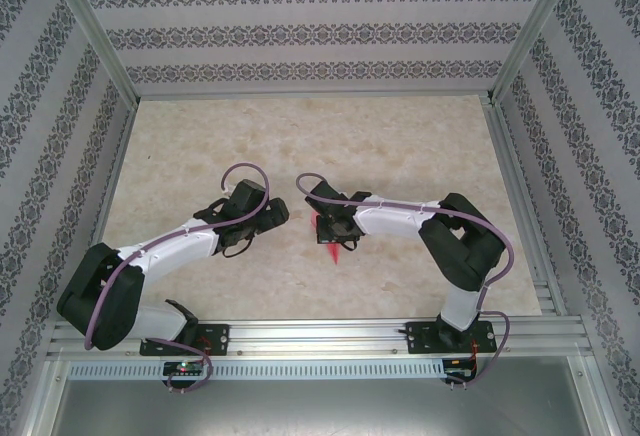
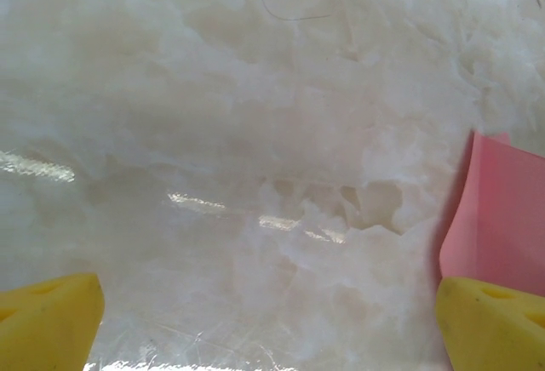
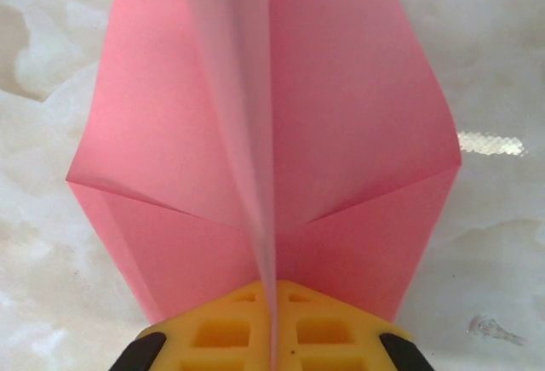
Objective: Fold a paper plane with a square sheet of paper (pick it up from the middle)
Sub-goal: Move a paper plane to the center of the table.
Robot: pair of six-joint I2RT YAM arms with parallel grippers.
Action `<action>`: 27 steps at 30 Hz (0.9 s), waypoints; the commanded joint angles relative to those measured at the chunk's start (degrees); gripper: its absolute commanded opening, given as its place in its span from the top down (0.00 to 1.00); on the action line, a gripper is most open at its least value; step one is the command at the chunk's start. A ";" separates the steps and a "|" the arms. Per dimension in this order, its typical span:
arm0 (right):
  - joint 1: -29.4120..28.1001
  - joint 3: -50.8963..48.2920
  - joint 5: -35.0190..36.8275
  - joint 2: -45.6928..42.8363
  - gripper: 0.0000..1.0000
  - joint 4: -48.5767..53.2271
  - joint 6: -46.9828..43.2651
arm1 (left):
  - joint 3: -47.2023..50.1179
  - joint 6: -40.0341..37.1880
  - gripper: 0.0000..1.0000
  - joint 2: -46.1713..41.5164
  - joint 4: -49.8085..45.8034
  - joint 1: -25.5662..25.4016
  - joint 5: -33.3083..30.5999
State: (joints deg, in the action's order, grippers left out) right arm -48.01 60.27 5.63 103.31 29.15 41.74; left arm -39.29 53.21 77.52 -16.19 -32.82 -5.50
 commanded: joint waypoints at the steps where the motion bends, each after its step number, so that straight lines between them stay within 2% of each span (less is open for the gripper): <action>1: -0.55 1.52 3.73 -2.06 0.96 2.74 0.03 | -0.58 -0.01 0.00 -0.84 -2.07 1.24 -1.38; 8: 0.11 2.03 4.53 -0.73 0.96 2.90 -0.87 | -1.01 -0.61 0.00 -0.65 -2.43 1.34 -1.18; 15: 0.12 1.66 2.40 1.89 0.85 1.47 -0.82 | -1.12 -1.09 0.00 -0.13 -2.23 1.34 -0.78; 23: -0.02 1.75 1.62 3.58 0.90 1.06 -0.12 | -1.57 -1.45 0.00 0.28 -2.61 1.35 -0.74; 27: 0.90 5.71 4.25 0.95 0.92 3.57 -2.58 | -2.36 -1.97 0.00 -0.14 -4.49 1.44 -1.78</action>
State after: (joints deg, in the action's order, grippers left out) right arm -47.88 62.72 8.34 104.60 31.51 40.82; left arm -39.79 52.75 77.54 -18.28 -32.25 -5.74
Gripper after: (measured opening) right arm 0.085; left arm 0.999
